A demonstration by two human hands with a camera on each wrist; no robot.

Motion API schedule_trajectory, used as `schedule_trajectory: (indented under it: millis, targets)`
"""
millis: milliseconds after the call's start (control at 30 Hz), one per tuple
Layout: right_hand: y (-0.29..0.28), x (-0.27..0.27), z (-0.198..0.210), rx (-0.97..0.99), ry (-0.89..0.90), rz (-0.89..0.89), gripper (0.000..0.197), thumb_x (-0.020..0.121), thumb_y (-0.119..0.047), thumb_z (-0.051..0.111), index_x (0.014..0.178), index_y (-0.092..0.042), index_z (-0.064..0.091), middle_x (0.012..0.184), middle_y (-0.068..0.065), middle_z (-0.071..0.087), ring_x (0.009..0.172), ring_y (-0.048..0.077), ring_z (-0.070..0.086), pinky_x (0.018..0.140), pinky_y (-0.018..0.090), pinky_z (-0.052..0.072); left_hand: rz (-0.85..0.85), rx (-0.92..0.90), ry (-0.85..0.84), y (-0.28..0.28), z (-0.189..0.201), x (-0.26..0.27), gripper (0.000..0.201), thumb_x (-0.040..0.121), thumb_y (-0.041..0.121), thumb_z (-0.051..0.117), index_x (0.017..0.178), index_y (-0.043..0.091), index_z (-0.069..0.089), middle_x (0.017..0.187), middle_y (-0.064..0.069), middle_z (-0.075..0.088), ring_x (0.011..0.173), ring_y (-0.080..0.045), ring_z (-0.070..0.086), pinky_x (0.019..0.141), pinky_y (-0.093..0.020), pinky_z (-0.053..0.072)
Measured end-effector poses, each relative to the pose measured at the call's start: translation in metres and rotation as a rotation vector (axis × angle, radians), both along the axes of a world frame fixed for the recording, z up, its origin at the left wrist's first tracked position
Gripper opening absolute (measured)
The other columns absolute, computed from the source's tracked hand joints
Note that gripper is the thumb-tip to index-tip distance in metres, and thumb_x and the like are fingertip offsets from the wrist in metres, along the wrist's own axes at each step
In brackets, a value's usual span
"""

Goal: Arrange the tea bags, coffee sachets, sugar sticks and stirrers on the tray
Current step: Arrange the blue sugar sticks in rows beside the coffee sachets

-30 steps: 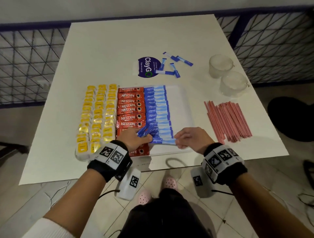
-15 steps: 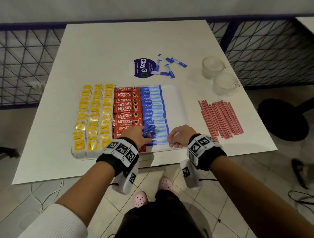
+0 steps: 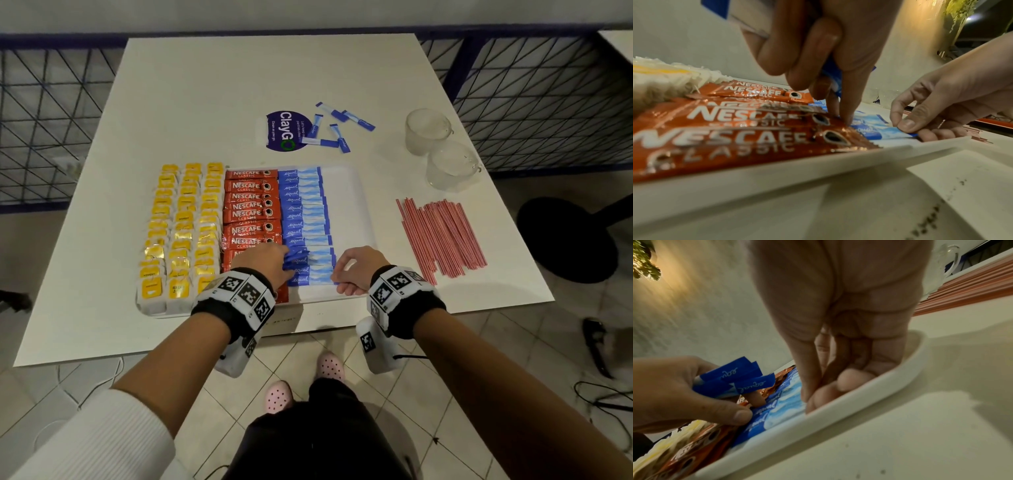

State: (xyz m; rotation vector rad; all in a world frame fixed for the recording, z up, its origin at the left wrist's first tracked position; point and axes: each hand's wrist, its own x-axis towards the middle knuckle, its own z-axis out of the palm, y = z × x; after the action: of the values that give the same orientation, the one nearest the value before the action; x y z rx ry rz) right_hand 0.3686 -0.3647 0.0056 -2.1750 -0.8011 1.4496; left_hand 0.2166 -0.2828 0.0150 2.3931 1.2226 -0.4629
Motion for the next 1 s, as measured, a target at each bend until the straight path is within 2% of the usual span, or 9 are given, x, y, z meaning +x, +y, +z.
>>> schedule_trajectory:
  millis: [133,267,333,433,533,667,767,933,1000]
  targets:
    - [0.002,0.001,0.001,-0.013,0.022,-0.009,0.020,0.084,-0.006,0.065,0.072,-0.012,0.051,0.060,0.008,0.058,0.027,0.004,0.047,0.034,0.012,0.038,-0.009,0.012,0.017,0.000,0.000,0.000,0.030,0.093,0.034,0.051,0.114,0.013,0.055,0.114,-0.007,0.058,0.104,-0.022,0.056,0.083,-0.031,0.044]
    - [0.001,0.006,0.005,-0.012,0.062,-0.045,0.021,0.084,-0.008,0.066,0.074,-0.012,0.048,0.061,0.011,0.058,0.028,0.006,0.046,0.035,0.012,0.038,0.032,-0.019,-0.023,0.001,0.002,0.000,0.028,0.093,0.034,0.052,0.111,0.013,0.057,0.109,-0.006,0.061,0.100,-0.023,0.057,0.080,-0.030,0.043]
    - [0.002,0.009,0.008,0.001,0.053,-0.035,0.021,0.084,-0.009,0.067,0.074,-0.013,0.048,0.061,0.010,0.058,0.033,0.010,0.047,0.036,0.013,0.039,0.076,-0.037,-0.068,0.002,0.005,-0.001,0.027,0.092,0.034,0.054,0.108,0.013,0.059,0.104,-0.006,0.062,0.095,-0.023,0.057,0.078,-0.031,0.044]
    - [0.007,0.013,0.013,0.055,0.050,-0.027,0.020,0.084,-0.010,0.067,0.073,-0.013,0.049,0.062,0.011,0.056,0.044,0.017,0.046,0.043,0.021,0.039,0.146,-0.112,-0.175,0.007,0.007,-0.002,0.024,0.091,0.031,0.056,0.104,0.011,0.062,0.096,-0.006,0.062,0.086,-0.019,0.055,0.076,-0.028,0.042]
    - [0.017,0.013,0.015,0.118,0.001,-0.015,0.015,0.085,-0.012,0.064,0.075,-0.014,0.052,0.063,0.008,0.056,0.049,0.019,0.049,0.048,0.024,0.042,0.183,-0.155,-0.228,0.012,0.009,-0.002,0.023,0.091,0.027,0.055,0.106,0.010,0.064,0.092,-0.004,0.059,0.083,-0.016,0.052,0.073,-0.025,0.037]
    - [0.029,0.014,0.006,0.059,-0.126,-0.002,0.016,0.086,-0.018,0.063,0.074,-0.014,0.054,0.068,0.006,0.059,0.054,0.019,0.054,0.060,0.031,0.052,0.150,-0.106,-0.167,0.019,0.011,-0.001,0.024,0.093,0.027,0.052,0.111,0.013,0.060,0.102,-0.008,0.063,0.095,-0.023,0.056,0.075,-0.025,0.037]
    - [0.033,0.013,0.000,-0.020,-0.203,0.041,0.026,0.088,-0.026,0.061,0.068,-0.014,0.051,0.078,0.010,0.063,0.066,0.023,0.059,0.078,0.037,0.054,0.135,-0.092,-0.127,0.023,0.009,0.000,0.023,0.093,0.030,0.052,0.107,0.013,0.059,0.092,-0.004,0.056,0.088,-0.021,0.053,0.074,-0.027,0.037]
    - [0.038,0.014,-0.006,-0.042,-0.234,0.037,0.031,0.085,-0.030,0.065,0.063,-0.013,0.050,0.081,0.012,0.062,0.074,0.025,0.056,0.083,0.038,0.052,0.076,-0.094,-0.081,0.022,0.003,0.001,0.025,0.095,0.033,0.048,0.105,0.013,0.060,0.089,-0.004,0.057,0.089,-0.022,0.057,0.076,-0.029,0.043]
    - [0.039,0.015,-0.007,-0.047,-0.231,0.034,0.032,0.083,-0.030,0.067,0.062,-0.014,0.050,0.080,0.012,0.061,0.074,0.025,0.055,0.083,0.038,0.052,0.067,-0.089,-0.066,0.022,0.001,0.002,0.027,0.096,0.034,0.046,0.107,0.014,0.061,0.095,-0.006,0.061,0.092,-0.024,0.058,0.078,-0.032,0.045]
